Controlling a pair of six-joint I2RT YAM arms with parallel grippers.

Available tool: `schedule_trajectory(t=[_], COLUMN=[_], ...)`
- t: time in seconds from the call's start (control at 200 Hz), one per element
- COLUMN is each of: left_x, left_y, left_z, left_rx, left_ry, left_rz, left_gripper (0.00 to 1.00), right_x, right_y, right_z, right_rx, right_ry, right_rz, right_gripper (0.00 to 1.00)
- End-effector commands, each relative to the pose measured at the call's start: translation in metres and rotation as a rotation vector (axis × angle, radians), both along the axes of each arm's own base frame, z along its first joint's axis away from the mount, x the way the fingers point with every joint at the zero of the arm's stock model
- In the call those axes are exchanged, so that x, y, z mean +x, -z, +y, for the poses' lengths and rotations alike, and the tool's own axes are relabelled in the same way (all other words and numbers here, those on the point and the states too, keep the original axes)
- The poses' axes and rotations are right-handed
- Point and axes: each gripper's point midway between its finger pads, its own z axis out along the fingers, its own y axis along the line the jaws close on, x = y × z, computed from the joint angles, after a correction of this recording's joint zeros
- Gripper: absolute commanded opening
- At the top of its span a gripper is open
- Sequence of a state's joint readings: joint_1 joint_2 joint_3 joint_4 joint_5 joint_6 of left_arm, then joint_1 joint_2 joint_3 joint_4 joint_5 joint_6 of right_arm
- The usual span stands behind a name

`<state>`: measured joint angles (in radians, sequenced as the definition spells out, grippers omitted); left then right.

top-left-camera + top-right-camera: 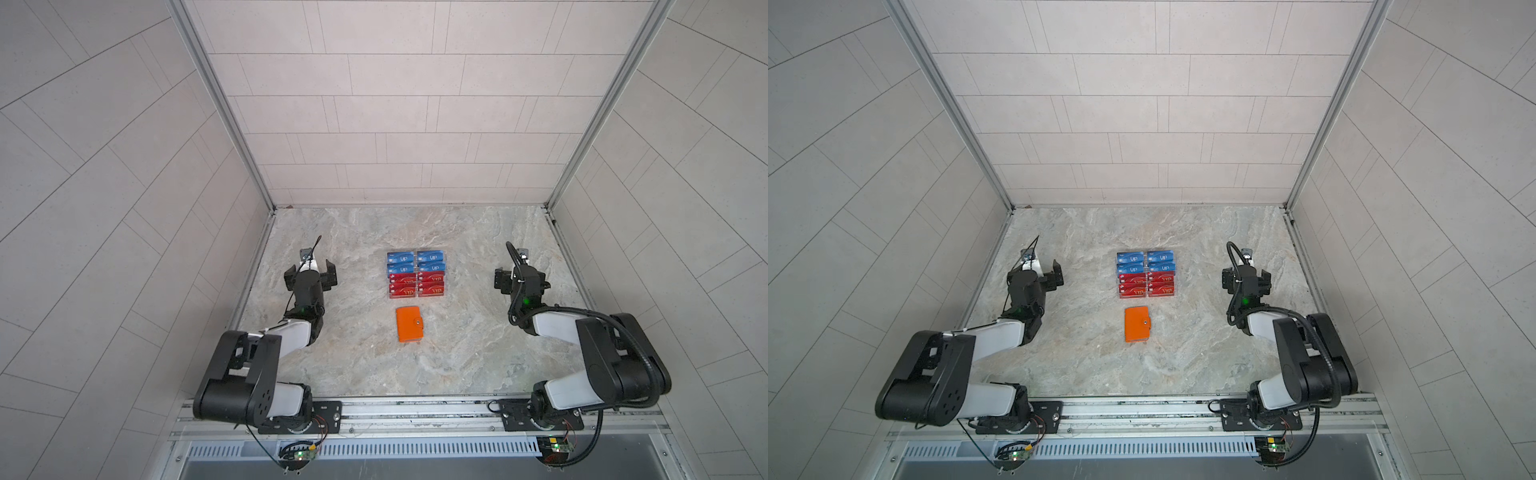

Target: Put the credit cards into the card holder

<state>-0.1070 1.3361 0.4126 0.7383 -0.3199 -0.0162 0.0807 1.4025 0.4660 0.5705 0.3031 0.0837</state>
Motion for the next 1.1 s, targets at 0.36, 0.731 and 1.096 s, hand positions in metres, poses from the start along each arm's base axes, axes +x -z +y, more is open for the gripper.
schedule_trajectory(t=[0.36, 0.731, 1.096], left_x=[-0.059, -0.124, -0.148], left_y=[-0.066, -0.006, 0.030], left_z=[-0.067, -0.182, -0.209], left_rx=[-0.079, -0.456, -0.685], left_ry=[0.015, 0.452, 0.514], left_rz=[0.301, 0.712, 0.779], left_gripper=[0.92, 0.69, 0.65], right_x=[-0.061, -0.122, -0.124], right_y=[-0.097, -0.051, 0.014], right_z=[0.063, 0.228, 0.337], right_rx=[0.255, 0.379, 0.382], right_ry=[-0.173, -0.550, -0.686], right_rz=[0.117, 0.559, 0.797], right_gripper=[0.72, 0.44, 0.33])
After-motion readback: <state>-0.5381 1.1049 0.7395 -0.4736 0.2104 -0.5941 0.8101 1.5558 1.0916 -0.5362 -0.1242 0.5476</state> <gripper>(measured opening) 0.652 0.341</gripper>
